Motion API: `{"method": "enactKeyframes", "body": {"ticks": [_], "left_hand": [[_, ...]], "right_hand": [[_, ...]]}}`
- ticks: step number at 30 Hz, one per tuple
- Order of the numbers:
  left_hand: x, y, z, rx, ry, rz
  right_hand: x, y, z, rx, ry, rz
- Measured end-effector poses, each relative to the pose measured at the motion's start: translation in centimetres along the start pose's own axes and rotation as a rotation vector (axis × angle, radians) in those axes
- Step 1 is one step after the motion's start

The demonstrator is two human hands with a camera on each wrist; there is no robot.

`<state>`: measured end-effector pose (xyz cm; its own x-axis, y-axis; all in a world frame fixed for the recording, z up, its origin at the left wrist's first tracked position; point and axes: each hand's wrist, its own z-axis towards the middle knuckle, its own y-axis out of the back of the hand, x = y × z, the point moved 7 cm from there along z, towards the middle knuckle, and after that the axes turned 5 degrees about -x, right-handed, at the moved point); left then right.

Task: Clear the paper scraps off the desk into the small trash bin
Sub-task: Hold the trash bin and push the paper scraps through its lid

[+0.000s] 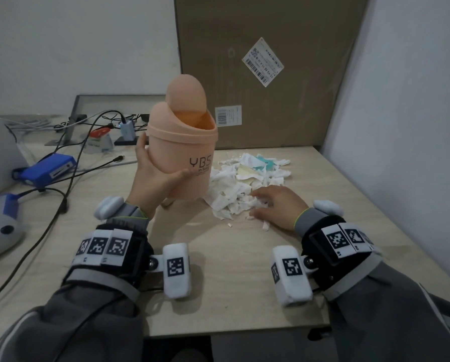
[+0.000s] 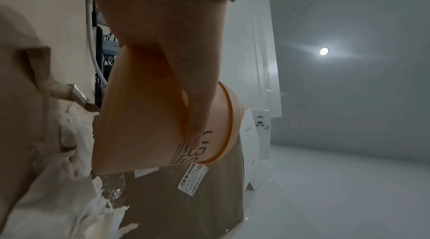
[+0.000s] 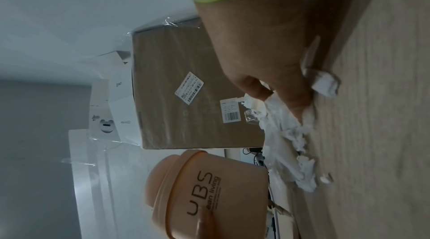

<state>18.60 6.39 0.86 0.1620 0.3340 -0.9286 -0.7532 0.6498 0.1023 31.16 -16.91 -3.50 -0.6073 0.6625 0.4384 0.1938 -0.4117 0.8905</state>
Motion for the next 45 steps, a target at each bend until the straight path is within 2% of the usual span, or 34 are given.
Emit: {"method": "enactKeyframes", "body": {"ticks": [7,10,16,20,24,29,36,42,45], "left_hand": [[-0.4,-0.7,-0.6,0.046,0.002,0.026],[-0.5,-1.0,-0.7,0.063,-0.005,0.045],[-1.4,-2.0,-1.5,0.128,-0.059,0.143],[-2.0,-2.9,-1.8,0.187,-0.133,0.206],[-2.4,-3.7,-2.2,0.247,-0.207,0.255],[-2.6,-4.9,-2.7,0.317,-0.278,0.327],[-3.0,-5.6,-3.0,0.355,-0.349,0.376],[-3.0,-5.8,-3.3,0.376,-0.334,0.375],[-3.0,-5.8,-3.3,0.363,-0.335,0.367]], "right_hand": [[0.0,1.7,0.0,-0.205,-0.05,0.118],[-0.1,2.9,-0.1,-0.348,-0.031,0.212],[-0.6,5.1,-1.0,-0.636,-0.053,0.68],[0.2,6.4,-1.9,-0.723,0.026,0.953],[1.5,7.6,-3.0,-0.779,0.155,1.094],[3.1,6.9,-2.9,-0.709,0.22,1.051],[4.5,6.4,-2.9,-0.647,0.313,0.703],[4.9,5.8,-2.4,-0.538,0.244,0.493],[4.2,6.5,-2.6,-0.639,0.219,0.533]]}}
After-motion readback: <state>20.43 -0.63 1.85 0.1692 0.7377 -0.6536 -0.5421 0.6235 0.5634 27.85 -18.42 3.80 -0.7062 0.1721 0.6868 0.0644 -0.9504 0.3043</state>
